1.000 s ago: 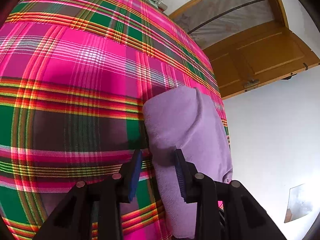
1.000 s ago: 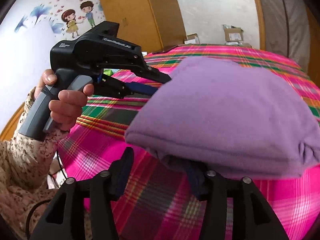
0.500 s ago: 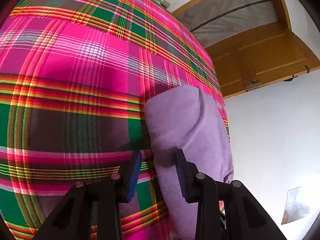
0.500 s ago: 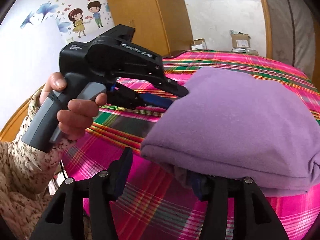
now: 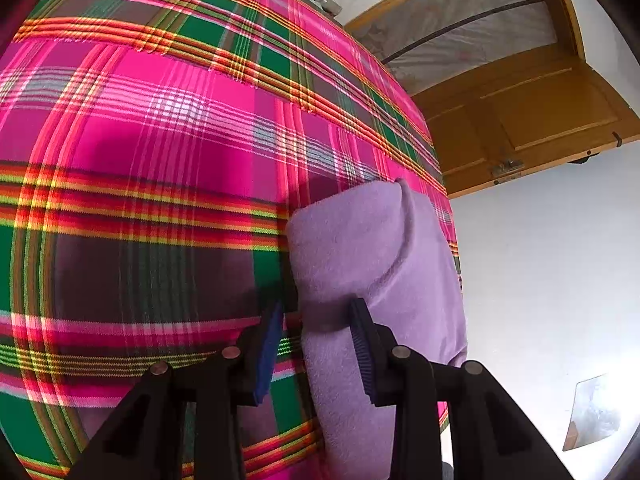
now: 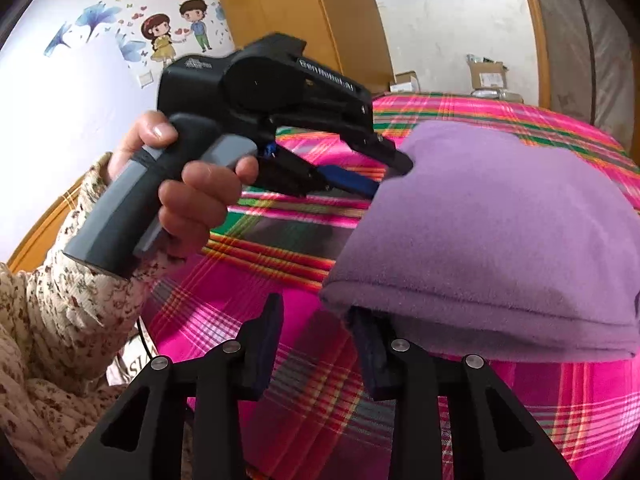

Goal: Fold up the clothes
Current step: 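Open both grippers and release the purple bundle edge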

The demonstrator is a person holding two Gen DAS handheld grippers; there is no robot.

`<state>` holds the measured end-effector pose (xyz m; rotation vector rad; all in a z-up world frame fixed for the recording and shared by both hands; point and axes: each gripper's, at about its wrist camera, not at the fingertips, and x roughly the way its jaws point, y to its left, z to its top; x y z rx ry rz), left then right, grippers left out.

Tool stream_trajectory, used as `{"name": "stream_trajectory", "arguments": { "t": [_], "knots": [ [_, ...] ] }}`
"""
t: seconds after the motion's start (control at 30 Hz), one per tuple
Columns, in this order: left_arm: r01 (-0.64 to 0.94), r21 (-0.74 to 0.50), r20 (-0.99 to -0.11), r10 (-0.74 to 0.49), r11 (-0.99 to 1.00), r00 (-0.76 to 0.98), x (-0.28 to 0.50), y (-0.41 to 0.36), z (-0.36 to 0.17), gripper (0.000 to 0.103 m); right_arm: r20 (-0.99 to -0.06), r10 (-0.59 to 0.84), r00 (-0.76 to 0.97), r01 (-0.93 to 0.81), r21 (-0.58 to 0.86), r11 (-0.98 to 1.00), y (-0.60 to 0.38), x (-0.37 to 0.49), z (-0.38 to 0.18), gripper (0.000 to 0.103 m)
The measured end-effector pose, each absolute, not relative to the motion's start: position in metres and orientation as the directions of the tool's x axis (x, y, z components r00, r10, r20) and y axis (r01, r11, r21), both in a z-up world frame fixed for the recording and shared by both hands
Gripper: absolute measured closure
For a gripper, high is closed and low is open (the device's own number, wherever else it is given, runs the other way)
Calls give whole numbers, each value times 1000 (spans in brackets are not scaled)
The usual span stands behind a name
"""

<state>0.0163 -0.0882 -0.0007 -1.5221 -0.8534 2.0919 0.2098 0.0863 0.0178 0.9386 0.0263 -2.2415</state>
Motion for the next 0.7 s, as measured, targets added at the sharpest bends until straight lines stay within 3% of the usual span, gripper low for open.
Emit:
{"name": "stream_trajectory", "arguments": {
  "t": [0.3, 0.37, 0.43, 0.53, 0.7],
  "knots": [
    [75, -687, -696, 624, -723, -354, -10, -106, 0, 68, -613, -593, -521, 562, 276, -779, 87, 201, 24, 68],
    [87, -703, -686, 641, -706, -345, -16, -106, -3, 68, -616, -592, -519, 551, 288, -783, 86, 199, 22, 72],
    [92, -713, -678, 651, -695, -341, -18, -105, -5, 68, -619, -587, -522, 532, 302, -791, 87, 198, 22, 85],
    [103, -737, -659, 678, -668, -325, -24, -101, -10, 68, -607, -612, -507, 503, 368, -782, 94, 194, 21, 88],
    [111, -753, -645, 695, -648, -318, -27, -103, -14, 71, -622, -590, -515, 523, 317, -791, 86, 202, 21, 90]
  ]
}}
